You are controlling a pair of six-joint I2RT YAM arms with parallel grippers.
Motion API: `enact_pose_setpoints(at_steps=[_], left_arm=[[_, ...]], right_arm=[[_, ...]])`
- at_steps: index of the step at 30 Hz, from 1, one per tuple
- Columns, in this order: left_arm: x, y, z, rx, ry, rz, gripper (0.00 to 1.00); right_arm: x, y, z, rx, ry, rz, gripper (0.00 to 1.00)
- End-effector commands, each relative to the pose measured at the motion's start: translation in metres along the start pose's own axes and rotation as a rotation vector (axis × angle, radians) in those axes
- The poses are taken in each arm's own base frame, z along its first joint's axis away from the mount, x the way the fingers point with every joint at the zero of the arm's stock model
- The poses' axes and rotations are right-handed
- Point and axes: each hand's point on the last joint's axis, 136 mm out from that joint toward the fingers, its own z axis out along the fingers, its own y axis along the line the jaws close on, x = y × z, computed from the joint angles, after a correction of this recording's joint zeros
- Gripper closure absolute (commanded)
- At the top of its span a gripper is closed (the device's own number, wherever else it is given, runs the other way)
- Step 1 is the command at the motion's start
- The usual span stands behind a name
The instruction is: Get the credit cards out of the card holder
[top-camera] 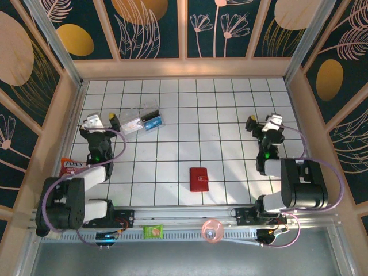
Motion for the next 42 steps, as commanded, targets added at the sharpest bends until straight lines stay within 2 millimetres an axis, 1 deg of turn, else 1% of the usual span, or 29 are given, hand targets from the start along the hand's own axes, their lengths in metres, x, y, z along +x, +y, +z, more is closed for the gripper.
enact_pose_setpoints(at_steps=[1,3,4,5,6,7,8,9,11,12,13,14,15,16,17,18,20,22,23,25,27,30,33,36,39,42], left_arm=[[-0.011,0.015,-0.006,-0.070,-0.022,-0.121,0.01],[-0.022,0.031,-0.010,-0.160,-0.068,-0.254,0.01],[-0.025,0.041,-0.013,-0.221,-0.081,-0.343,0.01],[-0.022,0.054,-0.017,-0.302,-0.076,-0.446,0.01],[-0.019,0.064,-0.023,-0.366,-0.072,-0.533,0.01],[-0.018,0.069,-0.027,-0.393,-0.079,-0.594,0.01],[-0.025,0.062,-0.028,-0.336,-0.089,-0.590,0.01],[-0.031,0.051,-0.027,-0.265,-0.089,-0.574,0.01],[-0.040,0.033,-0.024,-0.160,-0.069,-0.554,0.01],[-0.041,0.028,-0.022,-0.139,-0.052,-0.554,0.01],[-0.042,0.021,-0.020,-0.109,-0.033,-0.555,0.01],[-0.040,0.010,-0.016,-0.056,0.002,-0.539,0.01],[-0.040,-0.001,-0.013,-0.004,0.028,-0.519,0.01],[-0.037,-0.015,-0.009,0.059,0.065,-0.491,0.02],[-0.032,-0.027,-0.004,0.105,0.116,-0.468,0.03],[-0.022,-0.033,0.001,0.112,0.179,-0.449,0.03],[0.000,-0.050,0.013,0.148,0.329,-0.379,0.10],[0.022,-0.066,0.020,0.206,0.444,-0.334,0.16],[0.032,-0.072,0.022,0.227,0.488,-0.330,0.20],[0.045,-0.079,0.024,0.260,0.538,-0.333,0.25],[0.054,-0.079,0.026,0.254,0.562,-0.338,0.29],[0.060,-0.076,0.029,0.221,0.578,-0.338,0.36],[0.068,-0.066,0.034,0.153,0.602,-0.318,0.43],[0.072,-0.061,0.041,0.114,0.608,-0.297,0.46],[0.074,-0.066,0.046,0.132,0.614,-0.296,0.48],[0.083,-0.068,0.050,0.128,0.646,-0.301,0.49]], right_arm=[[-0.011,-0.025,0.001,0.227,0.011,0.042,0.01],[-0.018,-0.038,0.003,0.334,0.015,0.139,0.01],[-0.015,-0.041,0.006,0.368,0.053,0.223,0.01],[-0.009,-0.046,0.008,0.428,0.125,0.337,0.01],[-0.002,-0.046,0.011,0.443,0.199,0.403,0.01],[0.000,-0.029,0.024,0.337,0.281,0.417,0.01],[0.004,-0.014,0.032,0.247,0.324,0.422,0.01],[0.005,-0.006,0.034,0.204,0.333,0.439,0.01],[0.006,0.005,0.032,0.156,0.296,0.480,0.01],[0.006,0.008,0.031,0.141,0.289,0.499,0.01],[0.006,0.016,0.032,0.090,0.292,0.514,0.01],[0.007,0.028,0.033,0.024,0.316,0.522,0.01],[0.010,0.036,0.035,-0.014,0.343,0.515,0.01],[0.011,0.051,0.037,-0.089,0.387,0.494,0.01],[0.014,0.060,0.039,-0.126,0.421,0.473,0.01],[0.016,0.066,0.039,-0.149,0.439,0.462,0.01],[0.017,0.080,0.035,-0.227,0.444,0.453,0.03],[0.018,0.088,0.031,-0.284,0.445,0.455,0.04],[0.019,0.092,0.030,-0.307,0.453,0.453,0.05],[0.023,0.099,0.029,-0.338,0.480,0.446,0.06],[0.028,0.106,0.030,-0.367,0.504,0.439,0.07],[0.033,0.113,0.030,-0.383,0.529,0.425,0.07],[0.036,0.119,0.031,-0.397,0.539,0.417,0.08],[0.037,0.123,0.031,-0.406,0.550,0.407,0.08],[0.040,0.127,0.032,-0.409,0.559,0.394,0.08],[0.041,0.128,0.033,-0.407,0.564,0.389,0.09]])
